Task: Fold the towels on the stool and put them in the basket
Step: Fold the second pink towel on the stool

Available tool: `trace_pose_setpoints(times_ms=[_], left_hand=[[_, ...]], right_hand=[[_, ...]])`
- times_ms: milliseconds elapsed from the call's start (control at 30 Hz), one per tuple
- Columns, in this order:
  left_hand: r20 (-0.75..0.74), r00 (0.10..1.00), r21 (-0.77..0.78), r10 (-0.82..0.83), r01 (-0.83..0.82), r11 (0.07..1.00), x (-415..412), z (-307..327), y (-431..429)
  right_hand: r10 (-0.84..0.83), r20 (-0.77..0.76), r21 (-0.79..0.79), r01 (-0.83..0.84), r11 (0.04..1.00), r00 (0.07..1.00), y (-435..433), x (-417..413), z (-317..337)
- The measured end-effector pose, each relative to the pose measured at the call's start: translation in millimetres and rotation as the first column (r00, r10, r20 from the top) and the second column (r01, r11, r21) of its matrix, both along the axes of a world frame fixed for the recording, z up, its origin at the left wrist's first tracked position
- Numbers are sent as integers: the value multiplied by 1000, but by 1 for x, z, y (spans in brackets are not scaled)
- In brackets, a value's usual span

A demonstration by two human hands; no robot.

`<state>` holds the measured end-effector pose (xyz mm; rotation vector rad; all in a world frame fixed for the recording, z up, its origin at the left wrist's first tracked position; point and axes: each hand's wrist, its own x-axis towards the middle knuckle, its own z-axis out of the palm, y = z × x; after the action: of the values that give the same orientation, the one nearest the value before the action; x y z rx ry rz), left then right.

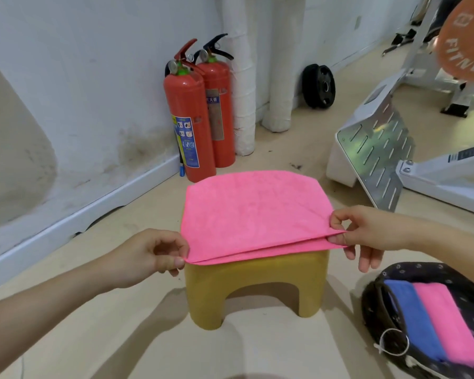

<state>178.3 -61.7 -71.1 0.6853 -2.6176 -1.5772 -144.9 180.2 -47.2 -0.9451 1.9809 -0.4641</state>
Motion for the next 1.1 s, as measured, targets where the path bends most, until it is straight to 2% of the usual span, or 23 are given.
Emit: trace_pose_setpoints(times_ms=[67,167,300,367,467,533,600,667,800,867,933,967,1033,1067,1100], left_hand=[[19,1000,79,8,-10,997,1,-2,1],[62,998,149,7,-16,989,3,-4,4],[116,992,211,38,-62,976,7,-2,10],[91,983,250,161,-179,951,4,-3,19],[50,914,252,402,-401,881,-3,-9,34],[28,883,270,469,-459,847,-6,-14,42],[29,872,292,488,-474,830,-7,-21,45],[29,881,315,471,-456,833,-6,-24,45],[41,943,315,331,-326,891,1,-25,44],[58,959,326,278,-281,902,5,-24,46],[67,962,312,266,-274,910,7,-26,46],[69,958,313,278,-285,906,8,-26,47],[62,949,356,309,-310,881,8,-28,49],[54,945,391,323,-318,864,8,-29,49],[49,942,425,333,-321,846,8,-29,49]], right_hand=[[8,46,16,-9,1000,999,1,-1,1],[-14,134,-47,20,999,991,6,-7,-3],[-5,243,-1,5,1000,970,11,-11,-5],[-56,288,16,54,998,956,11,-10,-5],[-159,304,-14,171,985,939,8,-8,-12],[-174,290,-48,195,980,941,6,-6,-20],[-206,302,-43,229,972,931,5,-5,-24],[-233,333,32,236,971,914,6,-4,-23],[-224,328,179,173,969,918,11,-5,-19],[-190,218,223,140,965,957,11,-6,-19],[-45,-81,280,66,958,996,6,-8,-14],[52,-261,290,27,957,964,2,-8,-8],[187,-588,230,-59,971,787,-9,-2,7],[195,-699,152,-123,981,688,-16,8,14],[179,-757,52,-216,975,628,-23,23,21]])
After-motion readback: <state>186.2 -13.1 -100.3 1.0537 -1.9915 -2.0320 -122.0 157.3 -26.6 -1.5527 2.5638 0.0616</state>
